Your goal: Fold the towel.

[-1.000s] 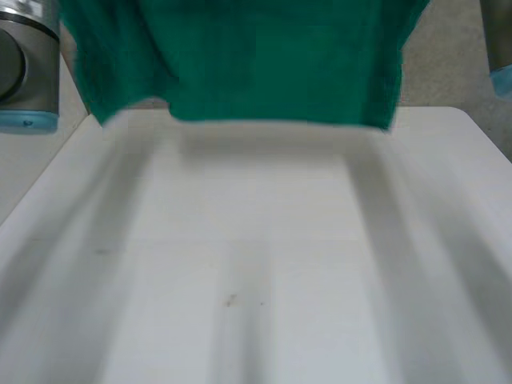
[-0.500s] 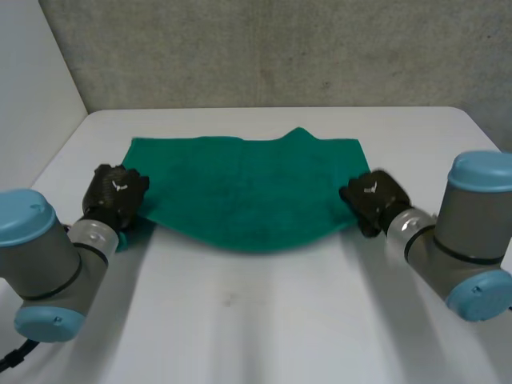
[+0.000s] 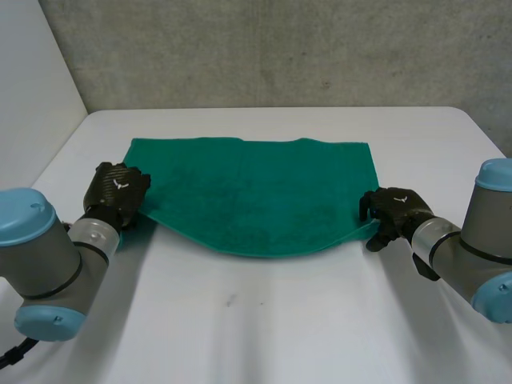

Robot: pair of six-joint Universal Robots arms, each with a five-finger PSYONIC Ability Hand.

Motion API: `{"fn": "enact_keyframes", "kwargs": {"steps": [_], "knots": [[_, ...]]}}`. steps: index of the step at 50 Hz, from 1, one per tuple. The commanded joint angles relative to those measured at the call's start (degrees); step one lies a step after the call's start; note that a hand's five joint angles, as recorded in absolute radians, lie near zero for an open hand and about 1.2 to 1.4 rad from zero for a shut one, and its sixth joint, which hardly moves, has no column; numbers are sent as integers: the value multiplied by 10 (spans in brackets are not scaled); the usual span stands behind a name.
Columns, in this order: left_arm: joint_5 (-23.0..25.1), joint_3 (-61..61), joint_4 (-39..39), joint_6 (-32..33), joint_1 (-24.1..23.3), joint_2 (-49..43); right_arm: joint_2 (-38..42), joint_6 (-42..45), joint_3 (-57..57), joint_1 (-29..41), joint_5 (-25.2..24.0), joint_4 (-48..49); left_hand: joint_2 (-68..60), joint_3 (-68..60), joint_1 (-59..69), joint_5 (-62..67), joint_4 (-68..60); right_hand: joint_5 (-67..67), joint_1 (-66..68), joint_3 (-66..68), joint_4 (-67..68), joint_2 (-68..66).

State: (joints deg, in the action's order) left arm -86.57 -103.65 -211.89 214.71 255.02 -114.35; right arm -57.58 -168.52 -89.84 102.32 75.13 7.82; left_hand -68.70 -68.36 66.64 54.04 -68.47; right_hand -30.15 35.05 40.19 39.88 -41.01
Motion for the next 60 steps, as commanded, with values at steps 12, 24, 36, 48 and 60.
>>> {"fn": "enact_keyframes", "kwargs": {"steps": [12,24,36,48,60], "knots": [[3,51,-1,2,42,-91,-39,57,-7,-25,-24,5,413,410,-393,-367,411,-398,450,398,401,-390],[9,55,-1,-5,81,-100,-43,115,-5,-61,-19,3,415,412,-394,-368,413,-398,450,398,401,-390],[11,16,6,-2,76,-49,-46,117,-5,-61,-19,-1,-113,-116,134,160,-115,-398,450,398,401,-390],[8,-78,162,112,65,143,-133,302,28,-65,-12,-233,-113,-116,134,160,-115,-398,450,398,401,-390],[11,-84,291,206,61,171,-165,463,-2,-94,41,-361,-113,-116,134,160,-115,-398,450,398,401,-390]]}}
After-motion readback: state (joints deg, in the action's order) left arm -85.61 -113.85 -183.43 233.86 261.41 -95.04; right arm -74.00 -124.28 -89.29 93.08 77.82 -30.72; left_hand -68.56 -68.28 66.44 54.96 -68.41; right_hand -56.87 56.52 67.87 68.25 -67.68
